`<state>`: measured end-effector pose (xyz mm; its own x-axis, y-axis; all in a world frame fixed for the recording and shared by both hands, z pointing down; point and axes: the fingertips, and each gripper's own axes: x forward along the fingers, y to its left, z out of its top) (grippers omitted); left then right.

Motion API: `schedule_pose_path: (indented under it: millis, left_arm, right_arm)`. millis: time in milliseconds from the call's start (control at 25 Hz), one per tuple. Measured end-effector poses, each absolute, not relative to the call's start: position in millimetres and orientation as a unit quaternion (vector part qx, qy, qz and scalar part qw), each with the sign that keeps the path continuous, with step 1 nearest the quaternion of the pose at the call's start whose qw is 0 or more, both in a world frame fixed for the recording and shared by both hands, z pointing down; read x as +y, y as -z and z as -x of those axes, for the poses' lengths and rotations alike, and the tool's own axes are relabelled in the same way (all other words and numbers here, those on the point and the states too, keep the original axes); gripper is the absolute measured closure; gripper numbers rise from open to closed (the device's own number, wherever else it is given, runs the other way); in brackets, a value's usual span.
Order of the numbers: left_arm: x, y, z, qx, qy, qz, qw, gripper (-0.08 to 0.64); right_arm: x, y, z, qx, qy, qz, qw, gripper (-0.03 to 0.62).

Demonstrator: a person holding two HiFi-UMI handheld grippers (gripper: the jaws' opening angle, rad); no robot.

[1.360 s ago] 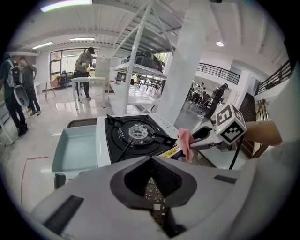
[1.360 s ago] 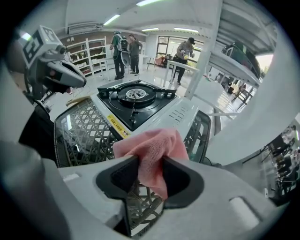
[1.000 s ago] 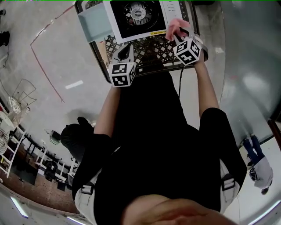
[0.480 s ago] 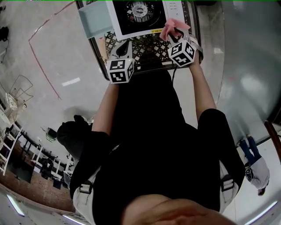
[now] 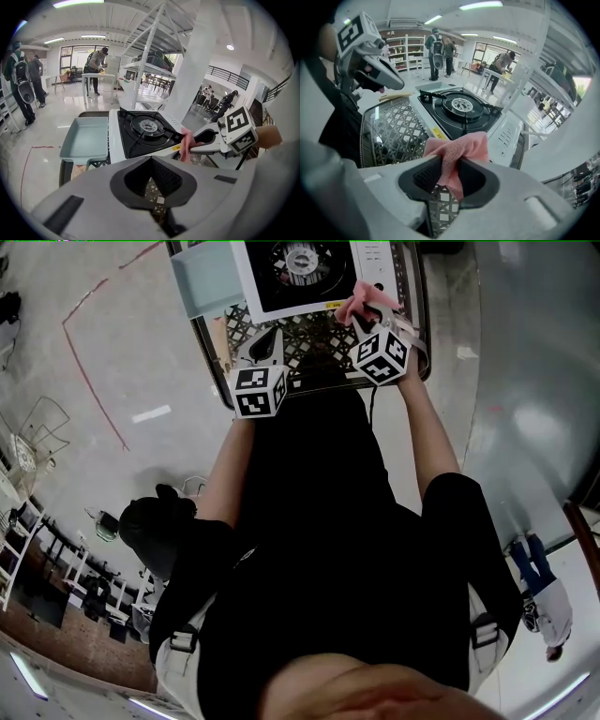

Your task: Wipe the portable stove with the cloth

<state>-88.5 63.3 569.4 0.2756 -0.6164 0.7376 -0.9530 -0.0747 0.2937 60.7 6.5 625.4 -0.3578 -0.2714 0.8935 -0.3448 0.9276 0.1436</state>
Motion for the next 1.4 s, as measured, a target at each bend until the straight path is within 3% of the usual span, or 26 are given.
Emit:
schedule_pose_path:
  millis: [1400]
  left_arm:
    - [82,-573,115,-0.581,-0.203,-0.682,0.394,0.56]
  right_arm:
    - [39,-628,3,-0.846,-0.023,-0.14,0.513,0.512]
